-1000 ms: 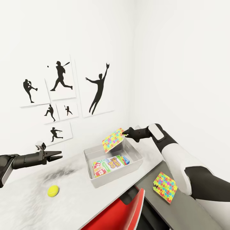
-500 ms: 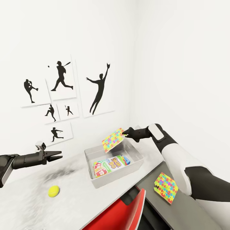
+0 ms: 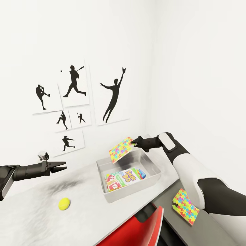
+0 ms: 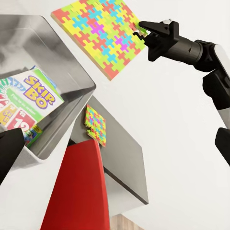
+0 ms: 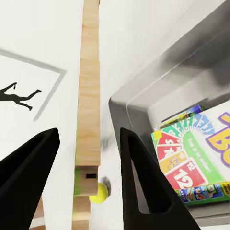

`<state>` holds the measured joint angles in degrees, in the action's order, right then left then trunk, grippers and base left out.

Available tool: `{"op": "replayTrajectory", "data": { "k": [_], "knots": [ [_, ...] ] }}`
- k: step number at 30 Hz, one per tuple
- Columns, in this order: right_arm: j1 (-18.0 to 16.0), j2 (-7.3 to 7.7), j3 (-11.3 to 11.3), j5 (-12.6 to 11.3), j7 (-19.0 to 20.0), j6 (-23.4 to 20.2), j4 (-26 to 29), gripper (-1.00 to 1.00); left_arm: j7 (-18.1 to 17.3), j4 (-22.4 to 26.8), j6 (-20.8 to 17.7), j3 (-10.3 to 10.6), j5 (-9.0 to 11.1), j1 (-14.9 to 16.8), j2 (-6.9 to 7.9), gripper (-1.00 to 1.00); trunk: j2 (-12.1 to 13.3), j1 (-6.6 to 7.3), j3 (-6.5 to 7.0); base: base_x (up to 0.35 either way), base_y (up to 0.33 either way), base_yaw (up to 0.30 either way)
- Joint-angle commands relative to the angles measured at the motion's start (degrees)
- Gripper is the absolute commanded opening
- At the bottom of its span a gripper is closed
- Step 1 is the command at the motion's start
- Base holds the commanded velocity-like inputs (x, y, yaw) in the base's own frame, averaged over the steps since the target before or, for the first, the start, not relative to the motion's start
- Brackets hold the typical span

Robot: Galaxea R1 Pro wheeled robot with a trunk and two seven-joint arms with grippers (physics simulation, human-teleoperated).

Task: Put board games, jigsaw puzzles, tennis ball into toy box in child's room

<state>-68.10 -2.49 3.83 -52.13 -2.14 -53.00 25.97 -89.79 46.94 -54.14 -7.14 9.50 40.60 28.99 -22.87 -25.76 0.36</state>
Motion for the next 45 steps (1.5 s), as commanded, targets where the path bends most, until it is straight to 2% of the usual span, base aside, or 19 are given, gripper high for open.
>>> {"op": "replayTrajectory", "data": {
  "k": [1,32,45],
  "knots": [
    [0.0,0.03,0.2,-0.3,-0.2,-0.1,0.0,-1.00,-0.2,0.0,-0.6,0.0,0.0,0.0,0.01,1.00,0.0,-0.02,-0.03,0.002,0.002,0.003],
    [0.8,0.12,0.3,-0.3,-0.1,-0.1,-0.1,-1.00,-0.2,0.0,-0.6,0.0,0.0,0.0,0.00,1.00,0.0,-0.02,-0.03,0.000,0.000,0.000],
    [0.8,0.12,0.4,-0.3,0.0,-0.1,-0.1,-1.00,-0.2,0.0,-0.5,0.0,0.0,0.0,-0.07,1.00,0.0,-0.02,-0.03,0.076,0.000,0.000]
  ]
}}
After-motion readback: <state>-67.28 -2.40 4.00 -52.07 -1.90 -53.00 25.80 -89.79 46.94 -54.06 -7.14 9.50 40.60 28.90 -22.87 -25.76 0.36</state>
